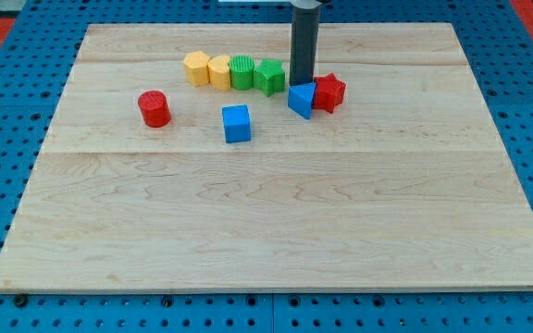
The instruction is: Place the green circle vertically above the blue blocks
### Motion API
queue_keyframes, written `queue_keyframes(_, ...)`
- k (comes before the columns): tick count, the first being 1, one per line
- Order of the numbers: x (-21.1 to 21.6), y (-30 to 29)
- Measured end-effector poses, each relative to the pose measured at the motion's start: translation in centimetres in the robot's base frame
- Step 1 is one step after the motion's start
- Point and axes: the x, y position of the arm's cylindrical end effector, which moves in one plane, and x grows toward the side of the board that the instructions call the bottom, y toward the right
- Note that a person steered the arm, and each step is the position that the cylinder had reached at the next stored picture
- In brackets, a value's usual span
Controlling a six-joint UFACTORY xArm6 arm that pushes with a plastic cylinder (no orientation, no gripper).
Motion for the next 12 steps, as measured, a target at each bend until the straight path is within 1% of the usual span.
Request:
queue_keyframes(1, -3.0, 3.3)
queue_keyframes(2, 1.0, 8.1)
queue_keyframes(3, 2.4, 4.0)
queue_keyframes(4, 2.4, -3.4)
queue_keyframes(5, 2.2, -2.0)
queue_keyframes(6, -1.8, 2.4)
queue_keyframes(7, -3.5, -3.1)
queue_keyframes(8, -0.5, -7.3)
queue_keyframes(9, -4.5, -5.9)
queue_keyframes(10, -5.7, -9.9)
queue_keyframes(11, -1.4, -13.4)
queue_keyframes(12, 0.3, -13.6)
